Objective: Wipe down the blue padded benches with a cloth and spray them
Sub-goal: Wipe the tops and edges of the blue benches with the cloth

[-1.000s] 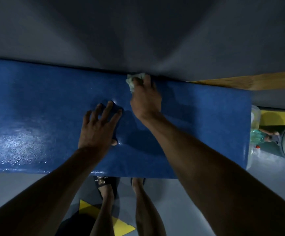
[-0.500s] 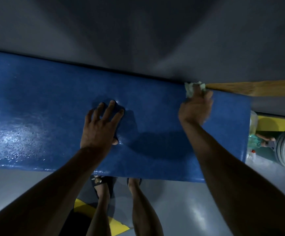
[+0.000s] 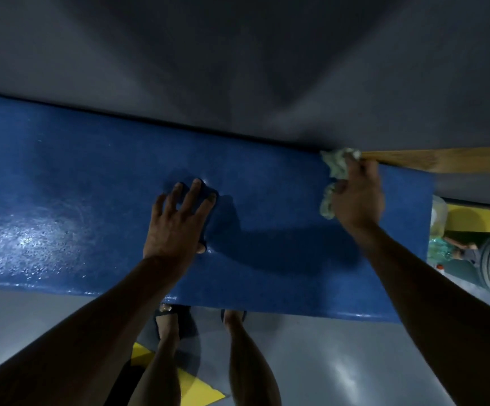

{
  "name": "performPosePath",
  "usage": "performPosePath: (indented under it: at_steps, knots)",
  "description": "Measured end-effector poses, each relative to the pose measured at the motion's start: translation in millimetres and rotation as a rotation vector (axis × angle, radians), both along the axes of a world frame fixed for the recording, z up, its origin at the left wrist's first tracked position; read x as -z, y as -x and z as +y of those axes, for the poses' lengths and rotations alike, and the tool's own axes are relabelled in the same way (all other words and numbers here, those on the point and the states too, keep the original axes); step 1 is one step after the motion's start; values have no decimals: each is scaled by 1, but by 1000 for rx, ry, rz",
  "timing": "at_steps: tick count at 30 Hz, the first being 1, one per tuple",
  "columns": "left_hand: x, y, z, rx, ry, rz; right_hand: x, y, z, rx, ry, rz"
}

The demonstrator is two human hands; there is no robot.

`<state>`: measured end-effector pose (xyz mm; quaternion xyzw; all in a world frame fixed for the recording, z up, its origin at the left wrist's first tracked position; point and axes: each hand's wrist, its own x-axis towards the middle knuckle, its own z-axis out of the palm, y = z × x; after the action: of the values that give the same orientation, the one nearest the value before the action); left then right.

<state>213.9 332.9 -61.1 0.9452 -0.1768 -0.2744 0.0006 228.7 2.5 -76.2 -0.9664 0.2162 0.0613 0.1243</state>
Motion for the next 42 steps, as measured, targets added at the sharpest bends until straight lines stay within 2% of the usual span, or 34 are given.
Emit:
performPosePath:
  at_steps: [3,8,14,18,21,24,26,29,33,35,39,42]
  knots:
    - [1,-2,2,12,18,2,1,8,-5,55,36,15]
    - [3,-8,14,58,69,-6,4,-16,52,162,29,36]
    - [9,-19,49,172,214,-133,9,-58,176,23,9,80]
    - [6,-31,96,125,210,-210,10,-81,263,-98,-112,30]
    - [0,-43,129,55,117,-181,1,-85,259,-230,-109,72]
    - [1,-48,145,25,68,-131,-4,-75,200,-300,-45,75]
    - [1,-49,144,22,57,-93,-11,-63,161,-180,61,125]
    - [1,-49,140,18,22,-57,-13,-50,134,104,48,158]
    - [5,-51,145,20,31,-87,-2,-58,188,271,6,70]
    - [7,-52,147,24,29,-80,3,-68,235,199,-26,26]
    - [6,-54,147,33,36,-91,1,-91,320,-86,-123,17]
    - [7,-54,149,33,52,-95,0,-97,321,-297,-121,37]
